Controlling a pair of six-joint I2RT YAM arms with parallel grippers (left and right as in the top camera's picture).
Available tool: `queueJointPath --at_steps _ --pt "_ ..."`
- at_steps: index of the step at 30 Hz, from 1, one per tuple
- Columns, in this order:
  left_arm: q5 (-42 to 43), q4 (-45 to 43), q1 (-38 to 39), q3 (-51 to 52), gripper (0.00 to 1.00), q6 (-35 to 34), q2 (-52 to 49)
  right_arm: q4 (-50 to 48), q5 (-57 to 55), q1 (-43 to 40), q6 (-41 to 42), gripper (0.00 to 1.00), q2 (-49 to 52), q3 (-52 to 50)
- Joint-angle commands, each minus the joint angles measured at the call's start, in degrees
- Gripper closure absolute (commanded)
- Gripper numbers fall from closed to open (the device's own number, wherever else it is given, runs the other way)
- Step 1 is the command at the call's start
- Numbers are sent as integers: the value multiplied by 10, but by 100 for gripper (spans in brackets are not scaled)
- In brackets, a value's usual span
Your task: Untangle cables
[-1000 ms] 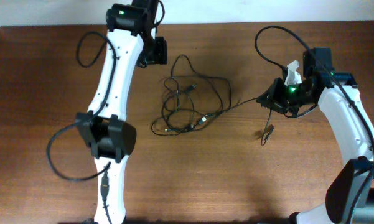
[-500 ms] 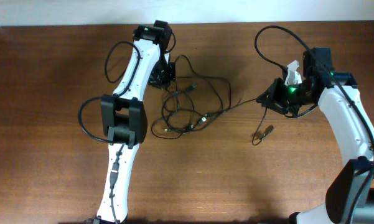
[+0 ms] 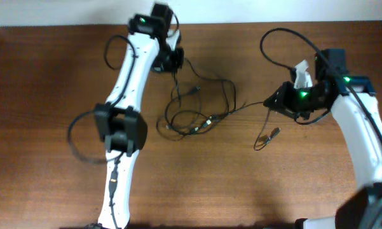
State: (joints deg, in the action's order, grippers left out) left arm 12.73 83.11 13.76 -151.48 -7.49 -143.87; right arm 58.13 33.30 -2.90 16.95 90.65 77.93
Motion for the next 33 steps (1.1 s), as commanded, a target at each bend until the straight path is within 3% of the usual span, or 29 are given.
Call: queueJointPath --at_steps 1,3,6,11,15,20,25,33 --pt "81 -2 7 -44 100 11 174 -10 22 3 -12 70 -97 42" --pt "105 -2 16 -44 100 11 229 -42 72 3 -11 58 -146 48" --pt "116 -3 35 -44 100 11 268 -71 98 21 -7 51 -174 48" --pt "134 -13 56 -44 100 11 272 -131 97 86 53 50 -172 48" --pt "130 -14 56 -44 100 11 272 -144 83 94 174 51 -172 48" --pt "130 -14 56 -43 100 11 272 -133 82 98 207 50 -152 47" --pt "130 -15 56 -43 100 11 272 -156 66 156 259 49 -92 47" --pt "130 -11 56 -43 100 11 272 -331 66 217 468 48 25 47"
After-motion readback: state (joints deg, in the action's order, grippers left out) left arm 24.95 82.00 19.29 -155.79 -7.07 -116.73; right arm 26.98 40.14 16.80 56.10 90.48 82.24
